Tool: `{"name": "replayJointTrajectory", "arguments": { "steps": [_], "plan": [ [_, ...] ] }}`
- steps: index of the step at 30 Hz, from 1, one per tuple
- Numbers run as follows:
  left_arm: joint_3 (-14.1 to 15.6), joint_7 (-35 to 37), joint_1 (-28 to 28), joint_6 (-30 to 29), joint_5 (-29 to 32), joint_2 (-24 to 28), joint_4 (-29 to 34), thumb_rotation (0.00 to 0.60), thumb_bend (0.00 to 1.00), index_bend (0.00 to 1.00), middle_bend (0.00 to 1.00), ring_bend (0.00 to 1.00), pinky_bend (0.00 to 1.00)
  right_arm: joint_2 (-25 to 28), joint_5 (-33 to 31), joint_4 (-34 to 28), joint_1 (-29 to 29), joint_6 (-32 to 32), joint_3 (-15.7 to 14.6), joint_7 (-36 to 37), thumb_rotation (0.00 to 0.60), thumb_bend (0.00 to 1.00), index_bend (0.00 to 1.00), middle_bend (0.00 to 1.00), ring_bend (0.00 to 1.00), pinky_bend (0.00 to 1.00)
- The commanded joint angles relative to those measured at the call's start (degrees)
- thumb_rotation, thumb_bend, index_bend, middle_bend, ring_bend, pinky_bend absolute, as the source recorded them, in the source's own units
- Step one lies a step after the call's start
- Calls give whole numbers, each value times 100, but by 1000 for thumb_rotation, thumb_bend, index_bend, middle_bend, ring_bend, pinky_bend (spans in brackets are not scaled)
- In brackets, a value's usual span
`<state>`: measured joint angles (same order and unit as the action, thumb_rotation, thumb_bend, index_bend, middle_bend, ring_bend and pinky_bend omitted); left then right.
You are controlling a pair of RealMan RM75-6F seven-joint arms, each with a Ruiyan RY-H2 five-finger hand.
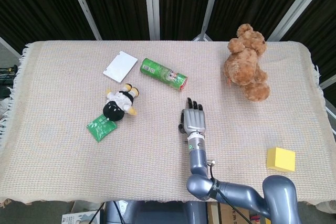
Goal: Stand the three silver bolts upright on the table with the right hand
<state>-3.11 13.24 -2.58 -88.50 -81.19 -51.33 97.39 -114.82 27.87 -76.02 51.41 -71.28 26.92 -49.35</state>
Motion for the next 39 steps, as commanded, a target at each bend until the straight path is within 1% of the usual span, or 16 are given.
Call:
{"name": "replayJointTrajectory", "arguments": {
  "steps": [1,6,12,20,39],
  "plan": [
    [3,4,-2,8,2,6,5,600,87,117,44,34,104,16,27,-45,7,-18,16,25,600,344,653,3,84,125],
    [1,-12,6,23,8,11,28,600,87,119,43,34,105,68,52,-182,33,-51,72,43,600,345,653,3,84,124],
    [0,-10,8,48,31,27,50,600,88,119,41,34,105,178,-85,-455,39,-42,257,123,600,344,653,3,84,125],
    [-13,-49,25,93,83,31,86,600,87,119,38,34,105,295,-190,-651,95,-103,354,130,600,345,654,3,84,124],
    [-33,-116,51,155,150,36,137,600,88,119,36,34,105,375,-358,-667,209,-111,380,262,600,346,654,3,83,125]
  ]
}}
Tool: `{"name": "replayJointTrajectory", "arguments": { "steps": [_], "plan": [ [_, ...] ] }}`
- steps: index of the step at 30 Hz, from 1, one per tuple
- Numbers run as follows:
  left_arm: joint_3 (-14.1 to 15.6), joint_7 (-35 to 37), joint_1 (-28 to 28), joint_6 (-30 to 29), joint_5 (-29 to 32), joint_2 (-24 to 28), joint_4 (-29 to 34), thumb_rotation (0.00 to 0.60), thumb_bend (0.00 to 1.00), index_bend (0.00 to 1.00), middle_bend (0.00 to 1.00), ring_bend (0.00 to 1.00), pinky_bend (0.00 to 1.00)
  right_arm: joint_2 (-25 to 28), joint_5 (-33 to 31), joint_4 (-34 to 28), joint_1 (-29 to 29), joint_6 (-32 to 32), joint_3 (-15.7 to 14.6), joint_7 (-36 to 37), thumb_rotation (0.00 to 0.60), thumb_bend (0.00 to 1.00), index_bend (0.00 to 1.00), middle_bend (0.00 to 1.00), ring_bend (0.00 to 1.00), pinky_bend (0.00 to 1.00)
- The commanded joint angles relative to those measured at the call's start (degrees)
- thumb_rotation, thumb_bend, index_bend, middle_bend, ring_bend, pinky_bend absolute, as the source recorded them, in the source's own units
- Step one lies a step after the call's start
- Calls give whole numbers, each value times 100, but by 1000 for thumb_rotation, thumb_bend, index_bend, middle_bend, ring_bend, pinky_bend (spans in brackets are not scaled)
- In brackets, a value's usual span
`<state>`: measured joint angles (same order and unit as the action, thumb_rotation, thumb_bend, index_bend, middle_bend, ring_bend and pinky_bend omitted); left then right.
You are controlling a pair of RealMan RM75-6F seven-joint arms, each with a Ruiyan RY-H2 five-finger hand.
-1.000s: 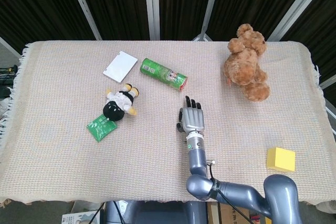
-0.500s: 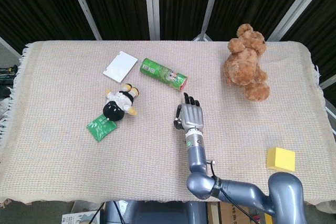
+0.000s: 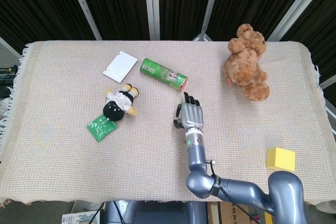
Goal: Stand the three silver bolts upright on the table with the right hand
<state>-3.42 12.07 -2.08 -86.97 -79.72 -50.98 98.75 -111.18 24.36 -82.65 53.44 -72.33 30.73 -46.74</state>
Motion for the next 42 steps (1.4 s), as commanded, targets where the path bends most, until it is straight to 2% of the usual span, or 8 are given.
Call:
{"name": "replayJointTrajectory", "arguments": {
  "steps": [1,7,23,26,30,35,42],
  "plan": [
    [-3,-2,1,4,8,1,2,600,88,119,36,34,105,20,-16,-12,11,-10,-3,0,600,346,654,3,84,125],
    [4,-39,13,33,7,7,30,600,88,119,36,34,105,70,-75,-59,34,-25,-19,-4,600,345,644,3,83,125],
    [-3,-73,23,54,38,13,57,600,88,120,36,34,105,210,-342,-137,130,29,-79,-135,600,345,526,3,83,125],
    [-7,-76,24,56,48,13,58,600,87,120,36,34,105,242,-371,-158,140,38,-105,-154,600,345,476,3,74,125],
    [-9,-77,27,59,48,12,56,600,88,120,36,34,105,321,-412,-238,143,67,-150,-195,600,343,347,3,43,118],
    [-28,-82,28,49,76,2,45,600,88,121,36,34,105,576,-475,-619,123,-6,-305,-451,600,312,244,0,17,112],
    [-17,-127,31,51,58,-3,75,600,87,123,35,34,105,1082,-189,-1615,-246,-475,-604,-364,600,312,243,0,16,112]
  ]
}}
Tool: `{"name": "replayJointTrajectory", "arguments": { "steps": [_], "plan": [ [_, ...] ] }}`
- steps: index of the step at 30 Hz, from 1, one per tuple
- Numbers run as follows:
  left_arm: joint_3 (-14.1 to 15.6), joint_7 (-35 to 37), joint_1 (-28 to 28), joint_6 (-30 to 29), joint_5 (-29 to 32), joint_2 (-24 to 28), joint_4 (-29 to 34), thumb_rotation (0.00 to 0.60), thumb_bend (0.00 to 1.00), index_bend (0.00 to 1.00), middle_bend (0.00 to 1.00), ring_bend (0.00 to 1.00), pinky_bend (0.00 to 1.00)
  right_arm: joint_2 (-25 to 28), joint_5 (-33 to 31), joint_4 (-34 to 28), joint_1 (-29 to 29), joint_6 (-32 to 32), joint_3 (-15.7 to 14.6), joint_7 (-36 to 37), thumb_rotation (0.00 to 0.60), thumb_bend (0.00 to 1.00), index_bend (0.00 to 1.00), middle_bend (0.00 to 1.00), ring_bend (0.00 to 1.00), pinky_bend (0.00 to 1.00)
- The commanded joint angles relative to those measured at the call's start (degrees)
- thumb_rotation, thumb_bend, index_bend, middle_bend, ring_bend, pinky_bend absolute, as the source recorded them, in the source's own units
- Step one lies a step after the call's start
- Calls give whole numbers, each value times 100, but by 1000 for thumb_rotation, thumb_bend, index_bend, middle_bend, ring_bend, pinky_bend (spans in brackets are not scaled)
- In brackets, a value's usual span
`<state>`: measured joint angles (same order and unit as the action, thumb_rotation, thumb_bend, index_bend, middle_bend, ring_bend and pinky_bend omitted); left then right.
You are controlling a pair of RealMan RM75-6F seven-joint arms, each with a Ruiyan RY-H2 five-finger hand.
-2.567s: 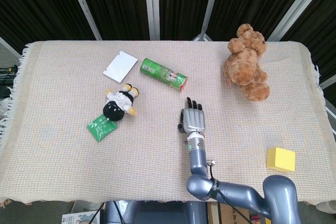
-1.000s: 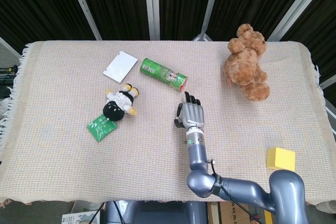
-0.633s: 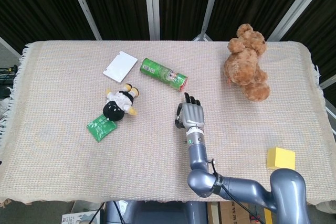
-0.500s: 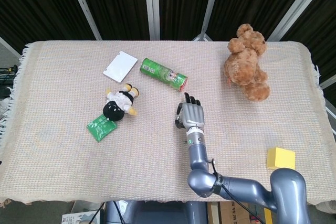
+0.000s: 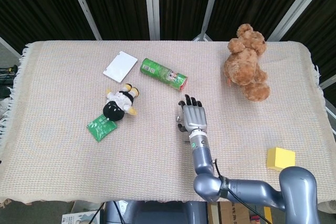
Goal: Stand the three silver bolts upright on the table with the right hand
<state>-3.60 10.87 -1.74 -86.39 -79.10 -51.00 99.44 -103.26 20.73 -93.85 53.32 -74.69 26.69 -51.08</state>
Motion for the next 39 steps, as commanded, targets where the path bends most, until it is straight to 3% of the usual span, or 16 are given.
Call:
{"name": "replayJointTrajectory", "arguments": {
  "steps": [1,9,14,24,39],
  "plan": [
    [1,-13,-5,-14,-6,-2,13,600,87,124,35,34,105,380,246,-679,-328,-298,-285,128,600,312,248,0,16,112],
    [-12,4,-17,-15,48,8,39,600,88,126,34,34,105,645,903,-1505,-800,-712,-1100,328,600,312,325,0,16,112],
    [-15,19,-5,64,124,38,65,600,88,126,33,34,105,406,1253,-1494,-837,-1027,-1516,78,600,312,345,0,16,111],
    [-37,106,2,129,209,76,50,600,87,126,32,34,105,-42,1268,-1179,-936,-1128,-1502,108,600,312,393,0,16,112],
    [-42,51,16,158,236,77,87,600,88,127,32,34,105,-187,1224,-824,-1071,-857,-1446,197,600,313,472,0,16,111]
  ]
}}
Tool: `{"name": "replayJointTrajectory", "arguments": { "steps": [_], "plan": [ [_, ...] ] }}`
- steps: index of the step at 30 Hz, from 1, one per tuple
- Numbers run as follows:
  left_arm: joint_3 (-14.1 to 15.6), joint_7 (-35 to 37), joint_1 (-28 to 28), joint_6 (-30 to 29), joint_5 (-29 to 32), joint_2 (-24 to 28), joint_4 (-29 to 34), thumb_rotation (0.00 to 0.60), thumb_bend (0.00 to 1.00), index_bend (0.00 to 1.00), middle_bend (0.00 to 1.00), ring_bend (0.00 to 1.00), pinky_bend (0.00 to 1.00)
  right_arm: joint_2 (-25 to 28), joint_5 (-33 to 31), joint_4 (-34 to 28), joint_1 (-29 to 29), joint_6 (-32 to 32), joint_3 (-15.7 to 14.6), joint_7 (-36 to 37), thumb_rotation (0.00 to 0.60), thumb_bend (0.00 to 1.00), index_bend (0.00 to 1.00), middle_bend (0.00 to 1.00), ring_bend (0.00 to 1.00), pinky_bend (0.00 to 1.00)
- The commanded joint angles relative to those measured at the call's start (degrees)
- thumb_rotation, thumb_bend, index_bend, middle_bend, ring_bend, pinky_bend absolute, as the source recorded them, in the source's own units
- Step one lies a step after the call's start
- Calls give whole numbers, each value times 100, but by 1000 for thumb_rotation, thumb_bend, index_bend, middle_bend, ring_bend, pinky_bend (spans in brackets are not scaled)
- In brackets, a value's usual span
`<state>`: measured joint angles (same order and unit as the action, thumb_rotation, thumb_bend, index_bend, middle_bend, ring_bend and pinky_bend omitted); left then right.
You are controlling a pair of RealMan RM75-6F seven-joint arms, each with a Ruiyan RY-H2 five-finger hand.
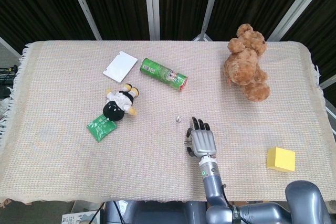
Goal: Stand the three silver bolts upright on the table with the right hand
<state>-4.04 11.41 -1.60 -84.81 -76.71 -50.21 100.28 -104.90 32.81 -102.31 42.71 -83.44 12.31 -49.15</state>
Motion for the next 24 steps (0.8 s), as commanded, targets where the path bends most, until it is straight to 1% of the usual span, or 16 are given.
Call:
{"name": "replayJointTrajectory", "arguments": {
  "steps": [1,5,10,24],
  "plan": [
    [2,-6,1,-1,-9,-2,5,600,88,127,32,34,105,-45,27,44,-14,30,-4,11,600,313,477,0,16,111],
    [-6,-10,-6,-15,10,-3,4,600,88,127,32,34,105,-135,105,136,-23,19,19,13,600,312,498,0,16,112],
    [-8,-13,-1,3,21,-2,1,600,87,128,32,34,105,-192,67,233,-38,84,77,-12,600,312,502,0,16,111],
    [-9,-17,-18,-37,-2,-2,-3,600,88,134,31,34,105,-200,-1,389,-103,219,163,-66,600,319,547,0,16,111]
  ]
}}
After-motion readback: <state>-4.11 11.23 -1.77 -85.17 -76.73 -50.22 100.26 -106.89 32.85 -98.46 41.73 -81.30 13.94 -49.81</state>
